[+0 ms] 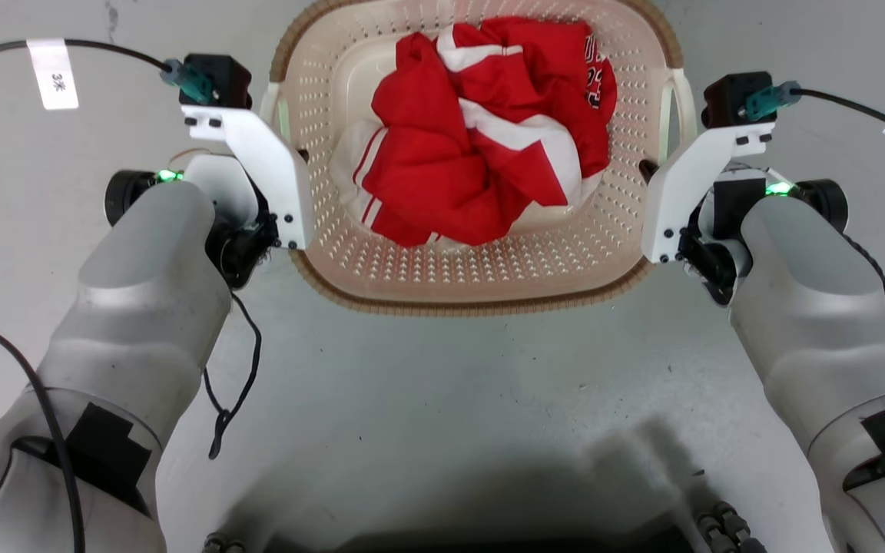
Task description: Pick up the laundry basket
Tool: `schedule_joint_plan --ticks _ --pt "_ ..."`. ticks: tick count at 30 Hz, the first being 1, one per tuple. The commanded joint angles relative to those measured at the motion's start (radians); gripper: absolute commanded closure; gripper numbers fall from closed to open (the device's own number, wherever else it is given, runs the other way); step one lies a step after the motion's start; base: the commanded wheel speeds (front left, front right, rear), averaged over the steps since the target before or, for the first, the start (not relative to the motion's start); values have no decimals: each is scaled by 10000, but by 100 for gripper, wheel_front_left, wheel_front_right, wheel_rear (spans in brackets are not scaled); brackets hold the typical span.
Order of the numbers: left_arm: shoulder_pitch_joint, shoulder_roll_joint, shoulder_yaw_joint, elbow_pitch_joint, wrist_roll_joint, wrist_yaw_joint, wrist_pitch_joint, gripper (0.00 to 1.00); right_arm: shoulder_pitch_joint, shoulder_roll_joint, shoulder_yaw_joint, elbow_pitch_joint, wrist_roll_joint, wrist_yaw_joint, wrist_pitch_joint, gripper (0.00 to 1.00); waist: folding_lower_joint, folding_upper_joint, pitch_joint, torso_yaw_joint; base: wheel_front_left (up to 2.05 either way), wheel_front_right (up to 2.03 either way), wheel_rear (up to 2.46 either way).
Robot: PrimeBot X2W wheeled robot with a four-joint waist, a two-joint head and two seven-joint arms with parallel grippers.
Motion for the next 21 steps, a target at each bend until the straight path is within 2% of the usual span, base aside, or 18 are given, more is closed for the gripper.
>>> schedule_joint_plan --ticks 1,10,21 --pt "108 -43 -109 -14 -101 -39 84 100 124 59 112 -4 87 24 50 100 -1 0 -172 -2 0 0 0" --pt "774 -36 -621 121 -973 -39 1192 100 721 58 736 12 795 25 1306 100 -1 0 -1533 -21 0 0 0" --pt "1899 -145 -912 492 -2037 -40 2818 100 1969 55 1498 29 1639 25 2813 100 -1 0 -4115 -56 0 0 0"
